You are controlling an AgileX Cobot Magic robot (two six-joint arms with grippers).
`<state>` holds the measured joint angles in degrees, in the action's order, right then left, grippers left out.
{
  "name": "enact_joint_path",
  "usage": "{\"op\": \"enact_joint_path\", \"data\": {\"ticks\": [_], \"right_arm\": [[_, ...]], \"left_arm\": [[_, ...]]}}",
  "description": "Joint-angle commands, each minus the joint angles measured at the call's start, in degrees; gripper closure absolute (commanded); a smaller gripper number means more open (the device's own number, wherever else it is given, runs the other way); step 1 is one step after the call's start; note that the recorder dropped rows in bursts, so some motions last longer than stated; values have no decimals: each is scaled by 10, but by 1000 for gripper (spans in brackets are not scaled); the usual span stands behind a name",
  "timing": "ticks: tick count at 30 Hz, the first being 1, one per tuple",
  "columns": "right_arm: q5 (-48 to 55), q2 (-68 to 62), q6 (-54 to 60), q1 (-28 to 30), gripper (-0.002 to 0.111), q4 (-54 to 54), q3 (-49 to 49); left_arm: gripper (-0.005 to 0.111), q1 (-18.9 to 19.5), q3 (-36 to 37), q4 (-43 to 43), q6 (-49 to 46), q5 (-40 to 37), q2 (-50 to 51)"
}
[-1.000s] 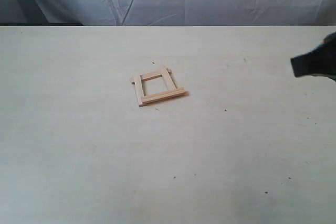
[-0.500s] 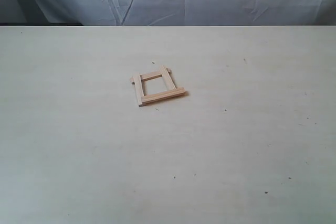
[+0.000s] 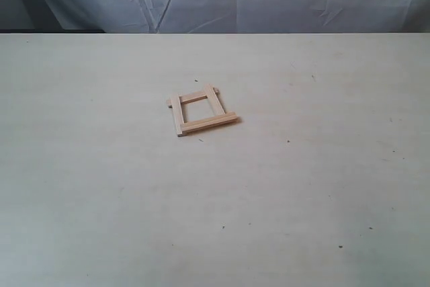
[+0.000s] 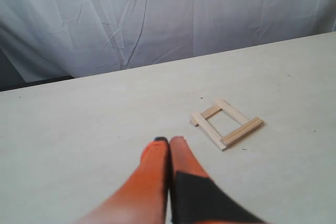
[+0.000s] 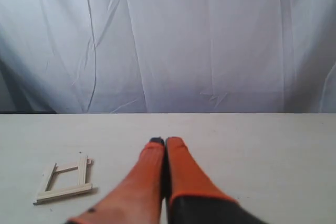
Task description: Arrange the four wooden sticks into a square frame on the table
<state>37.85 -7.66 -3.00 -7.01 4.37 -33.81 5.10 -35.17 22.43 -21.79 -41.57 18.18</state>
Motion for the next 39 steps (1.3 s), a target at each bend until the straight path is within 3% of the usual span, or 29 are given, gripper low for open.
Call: {"op": "enact_joint_path", "data": {"ticks": [1, 5, 9, 20, 36, 39], "right_arm": [[-10, 26, 4, 32, 107, -15, 48], [-105, 77, 0, 80, 107, -29, 188], [-145, 77, -2, 85, 107, -83, 256], [-165, 77, -2, 85, 107, -79, 337], [-175, 77, -2, 85, 107, -75, 338], [-175, 77, -2, 85, 107, -75, 338]], "left_arm": [[107, -3, 3, -2, 0, 2, -2], [107, -3, 3, -2, 0, 2, -2], [107, -3, 3, -1, 0, 7, -2], [107, -3, 3, -2, 0, 7, -2], [107, -14, 3, -2, 0, 7, -2], [107, -14, 44, -19, -11, 30, -23]]}}
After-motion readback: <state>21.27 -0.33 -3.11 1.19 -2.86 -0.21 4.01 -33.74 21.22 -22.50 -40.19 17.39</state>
